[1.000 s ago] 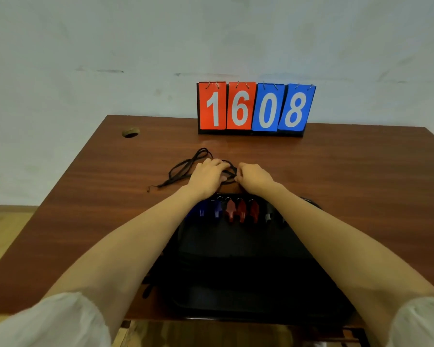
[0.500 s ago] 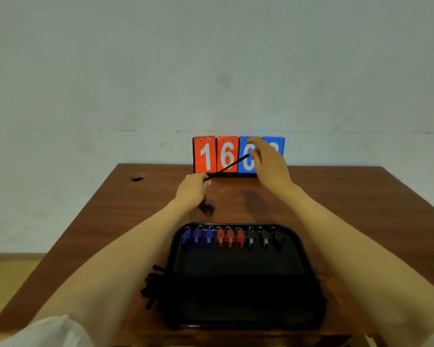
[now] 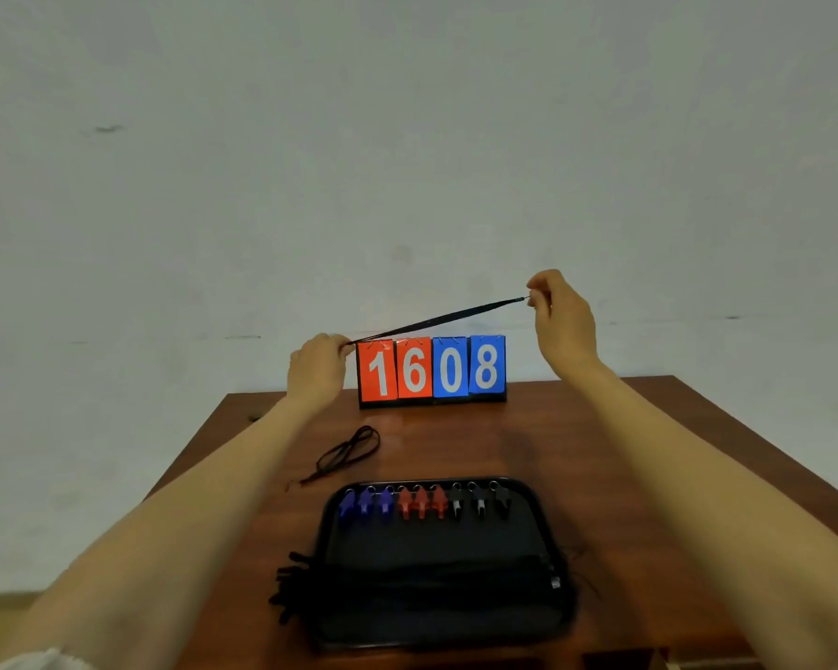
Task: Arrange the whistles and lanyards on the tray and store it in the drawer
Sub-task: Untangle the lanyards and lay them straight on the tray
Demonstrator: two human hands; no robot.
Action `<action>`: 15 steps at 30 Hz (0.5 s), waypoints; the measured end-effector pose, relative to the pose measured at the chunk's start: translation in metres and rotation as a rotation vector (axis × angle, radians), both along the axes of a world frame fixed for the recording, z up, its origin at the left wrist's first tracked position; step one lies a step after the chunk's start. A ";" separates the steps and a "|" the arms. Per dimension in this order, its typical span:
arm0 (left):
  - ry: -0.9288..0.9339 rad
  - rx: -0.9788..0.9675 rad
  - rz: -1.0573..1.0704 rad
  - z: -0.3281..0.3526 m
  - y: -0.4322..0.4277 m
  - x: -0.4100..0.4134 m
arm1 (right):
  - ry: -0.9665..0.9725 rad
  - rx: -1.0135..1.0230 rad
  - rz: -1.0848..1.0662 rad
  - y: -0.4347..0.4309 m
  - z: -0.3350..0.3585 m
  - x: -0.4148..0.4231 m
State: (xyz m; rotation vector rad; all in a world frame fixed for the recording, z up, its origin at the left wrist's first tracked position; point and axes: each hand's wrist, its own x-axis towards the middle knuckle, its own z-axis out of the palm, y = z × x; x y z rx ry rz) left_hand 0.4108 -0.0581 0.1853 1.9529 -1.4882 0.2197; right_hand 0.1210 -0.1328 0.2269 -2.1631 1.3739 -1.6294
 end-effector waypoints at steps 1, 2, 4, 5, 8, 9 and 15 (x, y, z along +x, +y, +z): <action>0.032 -0.002 -0.004 0.000 0.004 0.000 | -0.005 0.010 -0.008 0.002 -0.002 -0.004; 0.048 -0.003 -0.006 0.000 0.009 -0.001 | -0.006 0.025 -0.018 0.005 -0.004 -0.007; 0.058 -0.007 -0.015 -0.002 0.017 -0.002 | 0.024 0.046 -0.037 0.008 -0.009 -0.015; 0.067 -0.007 -0.021 -0.004 0.021 -0.003 | 0.052 0.049 -0.044 0.010 -0.013 -0.019; 0.159 -0.005 -0.031 -0.011 0.033 -0.005 | 0.150 0.062 -0.061 0.014 -0.028 -0.033; 0.194 -0.005 -0.027 -0.015 0.039 -0.005 | 0.185 0.073 -0.067 0.016 -0.035 -0.037; 0.216 0.093 -0.017 -0.057 0.062 0.002 | 0.385 0.246 -0.076 0.027 -0.082 -0.054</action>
